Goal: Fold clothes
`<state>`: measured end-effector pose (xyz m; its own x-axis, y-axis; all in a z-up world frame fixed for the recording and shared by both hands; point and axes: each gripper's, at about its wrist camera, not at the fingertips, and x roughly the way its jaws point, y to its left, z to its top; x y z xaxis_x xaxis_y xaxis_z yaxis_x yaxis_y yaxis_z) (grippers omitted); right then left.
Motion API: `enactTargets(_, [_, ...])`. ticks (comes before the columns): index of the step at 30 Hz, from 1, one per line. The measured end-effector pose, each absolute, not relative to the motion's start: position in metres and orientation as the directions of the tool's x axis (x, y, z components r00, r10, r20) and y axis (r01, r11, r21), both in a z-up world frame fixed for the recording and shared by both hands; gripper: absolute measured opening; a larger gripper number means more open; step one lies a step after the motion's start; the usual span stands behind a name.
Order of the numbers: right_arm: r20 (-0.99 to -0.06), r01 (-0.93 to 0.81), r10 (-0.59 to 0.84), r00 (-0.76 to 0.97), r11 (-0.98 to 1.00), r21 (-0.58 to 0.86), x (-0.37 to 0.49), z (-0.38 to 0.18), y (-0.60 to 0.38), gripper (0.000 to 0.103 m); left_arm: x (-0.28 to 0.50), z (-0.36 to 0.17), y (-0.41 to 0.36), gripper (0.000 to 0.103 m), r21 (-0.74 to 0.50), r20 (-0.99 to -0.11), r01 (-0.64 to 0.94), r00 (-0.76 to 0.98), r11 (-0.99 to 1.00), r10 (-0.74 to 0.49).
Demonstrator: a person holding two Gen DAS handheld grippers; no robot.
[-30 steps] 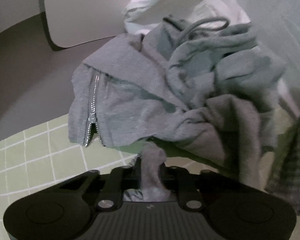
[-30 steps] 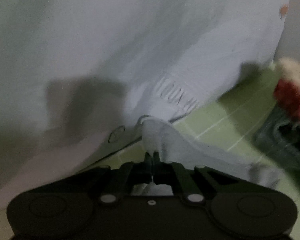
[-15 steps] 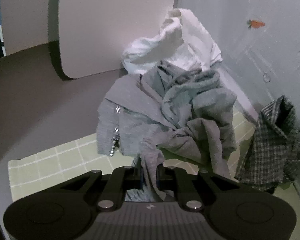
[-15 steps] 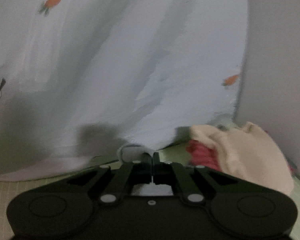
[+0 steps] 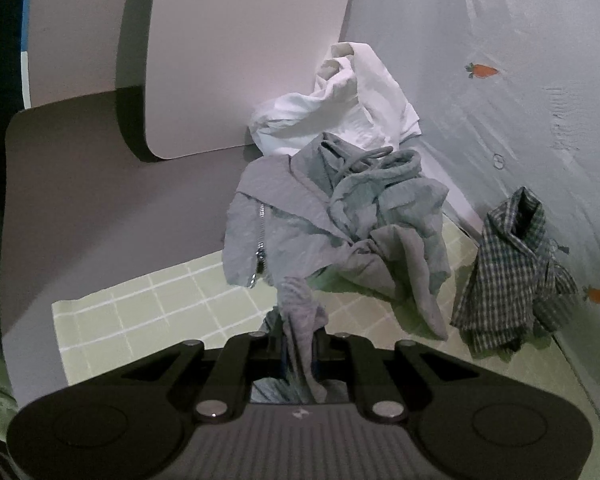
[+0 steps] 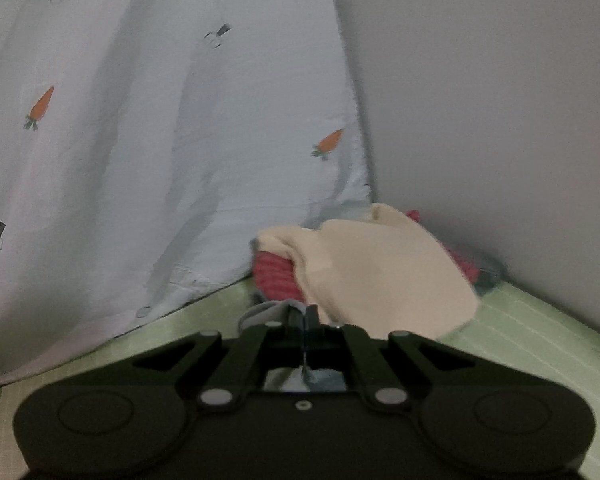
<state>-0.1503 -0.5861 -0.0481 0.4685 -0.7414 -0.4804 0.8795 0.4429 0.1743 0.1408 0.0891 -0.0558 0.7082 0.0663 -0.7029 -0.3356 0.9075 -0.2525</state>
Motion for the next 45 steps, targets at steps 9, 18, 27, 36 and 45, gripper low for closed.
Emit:
enactTargets(9, [-0.494, 0.904, -0.759, 0.424, 0.385, 0.185, -0.222, -0.059, -0.568, 0.001, 0.108, -0.06, 0.1, 0.011, -0.243, -0.709, -0.307, 0.704, 0.92, 0.047])
enactTargets(18, [-0.568, 0.939, -0.749, 0.342, 0.3, 0.17, -0.281, -0.088, -0.546, 0.001, 0.074, -0.078, 0.123, 0.011, -0.19, -0.745, -0.317, 0.663, 0.929, 0.074])
enactTargets(27, [-0.662, 0.961, -0.704, 0.258, 0.255, 0.103, -0.314, -0.125, -0.526, 0.001, 0.056, -0.115, 0.131, 0.014, -0.091, -0.811, -0.33, 0.572, 0.94, 0.122])
enactTargets(36, [-0.727, 0.966, -0.642, 0.242, 0.227, 0.122, -0.33, -0.152, -0.52, 0.001, 0.039, -0.12, 0.123, 0.035, -0.012, -0.828, -0.356, 0.528, 0.934, 0.19])
enactTargets(45, [-0.757, 0.956, -0.6, 0.261, 0.27, 0.116, -0.342, -0.161, -0.524, 0.005, 0.014, -0.099, 0.061, 0.054, 0.036, -0.774, -0.272, 0.601, 0.962, 0.199])
